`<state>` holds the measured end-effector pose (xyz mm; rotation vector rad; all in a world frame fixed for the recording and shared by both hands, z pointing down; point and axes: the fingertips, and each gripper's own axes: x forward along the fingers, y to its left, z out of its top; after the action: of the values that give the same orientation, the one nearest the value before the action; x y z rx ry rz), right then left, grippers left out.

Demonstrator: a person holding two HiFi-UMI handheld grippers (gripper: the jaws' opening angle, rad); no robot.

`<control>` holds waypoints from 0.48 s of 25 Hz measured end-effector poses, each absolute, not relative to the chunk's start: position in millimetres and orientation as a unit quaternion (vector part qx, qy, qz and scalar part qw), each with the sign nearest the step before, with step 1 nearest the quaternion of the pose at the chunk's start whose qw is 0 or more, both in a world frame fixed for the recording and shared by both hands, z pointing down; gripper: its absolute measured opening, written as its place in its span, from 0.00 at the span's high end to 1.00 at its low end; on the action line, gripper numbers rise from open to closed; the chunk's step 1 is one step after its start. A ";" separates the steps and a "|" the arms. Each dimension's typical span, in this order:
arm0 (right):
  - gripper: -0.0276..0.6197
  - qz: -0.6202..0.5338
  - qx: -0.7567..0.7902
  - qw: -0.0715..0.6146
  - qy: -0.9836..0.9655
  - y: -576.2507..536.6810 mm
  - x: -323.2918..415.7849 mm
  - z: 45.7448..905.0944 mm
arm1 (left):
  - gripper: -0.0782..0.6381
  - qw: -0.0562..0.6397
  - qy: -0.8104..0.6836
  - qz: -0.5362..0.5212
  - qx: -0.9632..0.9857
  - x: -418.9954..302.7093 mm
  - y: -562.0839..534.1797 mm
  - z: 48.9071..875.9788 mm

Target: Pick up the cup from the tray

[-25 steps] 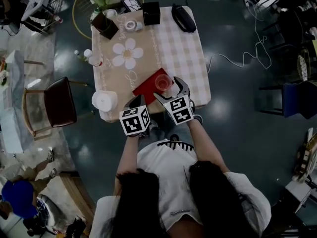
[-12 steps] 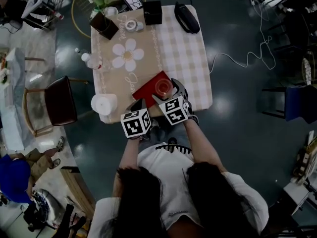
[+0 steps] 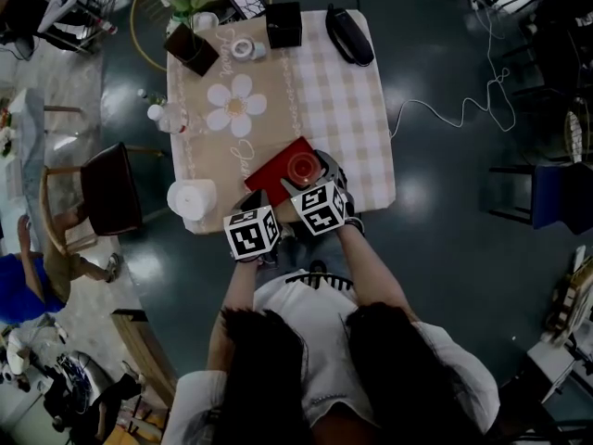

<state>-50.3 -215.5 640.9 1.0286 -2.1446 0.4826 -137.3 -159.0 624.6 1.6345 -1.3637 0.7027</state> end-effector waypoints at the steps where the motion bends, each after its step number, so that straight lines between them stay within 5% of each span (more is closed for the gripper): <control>1: 0.31 0.186 0.397 0.351 -0.827 -216.3 -49.6 640.8 | 0.88 0.435 -0.548 0.282 0.657 -137.1 -159.9 624.7; 12: 0.33 0.178 0.402 0.365 -0.821 -219.7 -39.6 630.6 | 0.88 0.431 -0.541 0.272 0.669 -131.3 -167.5 621.8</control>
<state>-39.6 -219.7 630.6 1.0330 -2.1108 0.4588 -131.3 -167.5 621.8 1.6690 -1.3489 0.6787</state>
